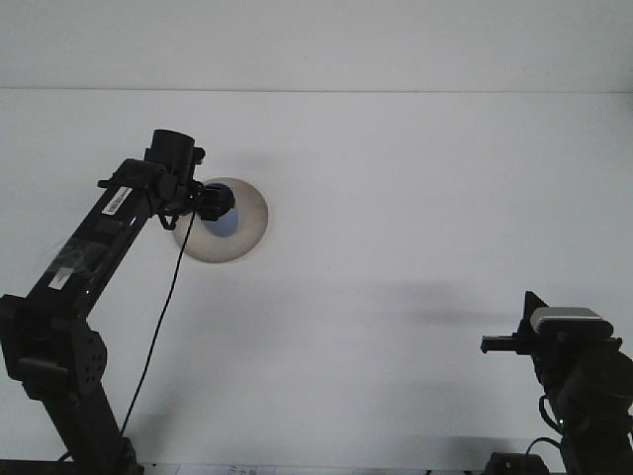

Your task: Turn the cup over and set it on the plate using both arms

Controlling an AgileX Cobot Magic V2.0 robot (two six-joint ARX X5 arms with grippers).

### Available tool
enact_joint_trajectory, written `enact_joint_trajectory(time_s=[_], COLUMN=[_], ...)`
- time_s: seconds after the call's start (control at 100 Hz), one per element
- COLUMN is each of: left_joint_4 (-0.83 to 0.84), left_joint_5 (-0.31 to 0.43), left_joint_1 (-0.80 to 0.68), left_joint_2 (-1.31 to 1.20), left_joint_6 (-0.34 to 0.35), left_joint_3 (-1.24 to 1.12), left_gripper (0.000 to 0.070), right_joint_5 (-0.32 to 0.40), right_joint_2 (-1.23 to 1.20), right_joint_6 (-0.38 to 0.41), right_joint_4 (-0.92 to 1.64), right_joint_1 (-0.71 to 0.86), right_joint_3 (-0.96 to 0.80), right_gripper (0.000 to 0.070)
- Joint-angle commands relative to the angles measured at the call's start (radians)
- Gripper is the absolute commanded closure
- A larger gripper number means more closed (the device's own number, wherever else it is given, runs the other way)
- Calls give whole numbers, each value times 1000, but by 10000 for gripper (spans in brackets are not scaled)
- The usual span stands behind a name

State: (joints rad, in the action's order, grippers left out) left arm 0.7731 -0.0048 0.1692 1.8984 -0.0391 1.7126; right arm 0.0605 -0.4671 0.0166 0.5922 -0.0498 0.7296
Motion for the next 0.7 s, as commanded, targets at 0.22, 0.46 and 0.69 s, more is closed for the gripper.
enact_joint_trajectory(time_s=[0.22, 0.46, 0.69], left_joint_4=[11, -24, -208], left_joint_5=[-4, -61, -156], left_joint_1=[0, 3, 40], left_joint_2=[-53, -262, -574], left_joint_6=[-30, -87, -124], left_joint_3=[80, 43, -246], left_gripper=[268, 267, 266], right_joint_5=[3, -2, -10], right_joint_2=[-5, -5, -5], right_joint_6=[13, 13, 13], right_joint_4=[-8, -8, -8], right_joint_1=[1, 1, 1], right_joint_3=[8, 8, 8], right_gripper=[700, 700, 700])
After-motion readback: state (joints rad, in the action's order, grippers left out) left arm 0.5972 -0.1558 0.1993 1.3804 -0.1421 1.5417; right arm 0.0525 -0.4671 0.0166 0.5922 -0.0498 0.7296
